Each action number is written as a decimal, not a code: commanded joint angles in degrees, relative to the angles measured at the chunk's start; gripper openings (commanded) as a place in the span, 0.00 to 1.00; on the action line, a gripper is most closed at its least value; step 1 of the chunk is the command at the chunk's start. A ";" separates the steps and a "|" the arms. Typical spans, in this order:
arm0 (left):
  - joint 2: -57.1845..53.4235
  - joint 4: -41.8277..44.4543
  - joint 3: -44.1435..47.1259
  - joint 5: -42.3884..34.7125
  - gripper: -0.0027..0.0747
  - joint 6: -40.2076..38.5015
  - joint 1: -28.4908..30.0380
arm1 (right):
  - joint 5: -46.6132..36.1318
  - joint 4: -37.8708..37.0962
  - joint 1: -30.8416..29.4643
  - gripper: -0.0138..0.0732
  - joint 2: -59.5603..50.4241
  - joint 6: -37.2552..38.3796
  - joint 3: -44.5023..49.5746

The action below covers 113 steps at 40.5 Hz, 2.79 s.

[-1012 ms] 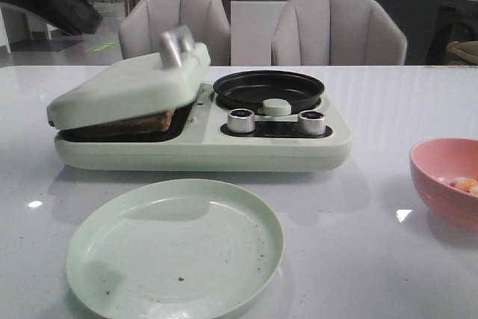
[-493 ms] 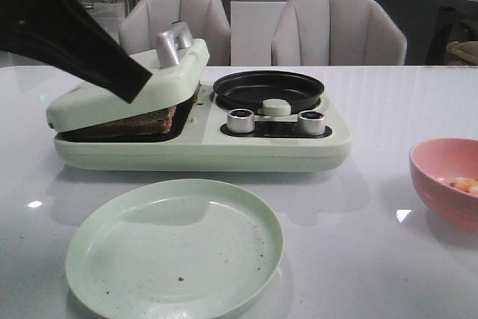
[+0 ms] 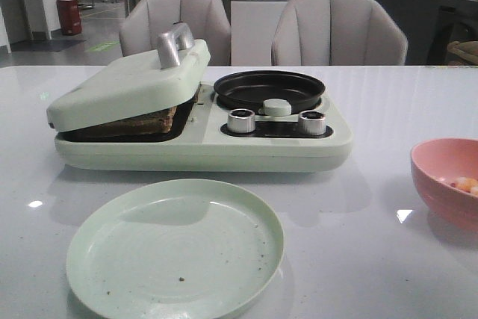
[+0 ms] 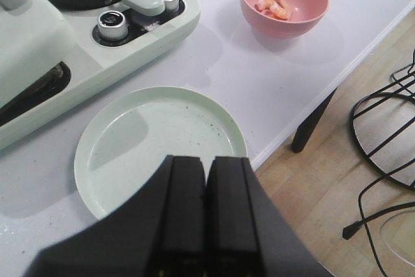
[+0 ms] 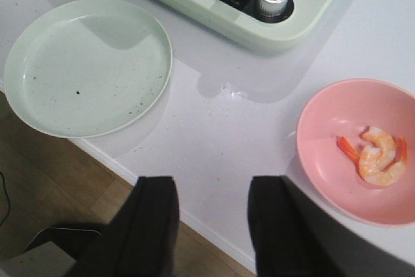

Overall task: Make breakfast with bread and shrimp
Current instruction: 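Grasp the rim of the pink bowl with the right gripper, then lift the pink bowl over the black pan and tip the shrimp in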

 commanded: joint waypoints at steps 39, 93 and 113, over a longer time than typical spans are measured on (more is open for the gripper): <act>-0.74 -0.67 -1.52 -1.44 0.16 -0.90 0.06 | -2.46 3.30 -38.05 0.75 45.77 -1.93 -19.37; -0.74 -0.88 -1.52 -0.43 0.16 -0.90 0.06 | 3.35 -12.46 -22.77 0.18 39.75 2.89 -43.75; -0.74 -0.88 -1.52 -0.43 0.16 -0.90 0.06 | 6.93 -48.45 -6.43 0.18 59.36 23.29 -66.70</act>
